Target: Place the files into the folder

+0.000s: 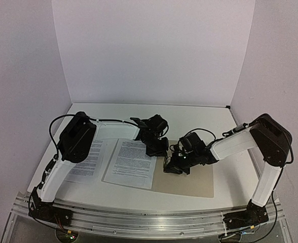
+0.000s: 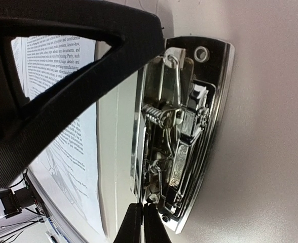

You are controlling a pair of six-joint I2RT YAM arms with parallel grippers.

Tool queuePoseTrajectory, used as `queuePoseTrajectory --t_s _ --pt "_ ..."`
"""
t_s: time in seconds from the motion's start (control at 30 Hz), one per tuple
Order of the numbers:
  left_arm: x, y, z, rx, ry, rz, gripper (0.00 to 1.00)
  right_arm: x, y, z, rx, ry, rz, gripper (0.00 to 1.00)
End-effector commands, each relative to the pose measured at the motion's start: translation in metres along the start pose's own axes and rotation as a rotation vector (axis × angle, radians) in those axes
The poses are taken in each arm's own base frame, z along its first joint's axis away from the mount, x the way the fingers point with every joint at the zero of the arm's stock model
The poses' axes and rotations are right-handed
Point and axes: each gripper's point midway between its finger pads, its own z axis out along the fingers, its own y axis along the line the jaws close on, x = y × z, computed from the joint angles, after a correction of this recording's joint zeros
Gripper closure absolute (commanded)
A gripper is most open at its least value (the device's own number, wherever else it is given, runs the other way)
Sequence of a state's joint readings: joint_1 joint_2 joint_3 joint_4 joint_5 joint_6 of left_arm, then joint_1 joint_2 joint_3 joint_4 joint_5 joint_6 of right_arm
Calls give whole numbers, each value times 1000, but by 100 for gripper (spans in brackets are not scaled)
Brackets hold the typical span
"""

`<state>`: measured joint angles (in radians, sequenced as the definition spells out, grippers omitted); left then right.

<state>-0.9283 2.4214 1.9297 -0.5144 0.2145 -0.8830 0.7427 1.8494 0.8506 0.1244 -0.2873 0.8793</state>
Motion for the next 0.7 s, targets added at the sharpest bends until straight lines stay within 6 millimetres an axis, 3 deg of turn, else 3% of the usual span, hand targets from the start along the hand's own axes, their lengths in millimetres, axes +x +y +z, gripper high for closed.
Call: queuePoseTrajectory --t_s 0.0,0.13,0.37,0.67 --pt "34 47 20 -150 111 -24 100 60 -120 0 405 122 74 100" --pt "35 52 21 -160 115 -15 100 71 -134 -3 435 139 84 100" --pt "32 52 21 -162 102 13 100 63 -144 -7 490 68 136 100" --pt "29 51 23 -159 94 68 100 44 -134 -34 514 -74 197 100"
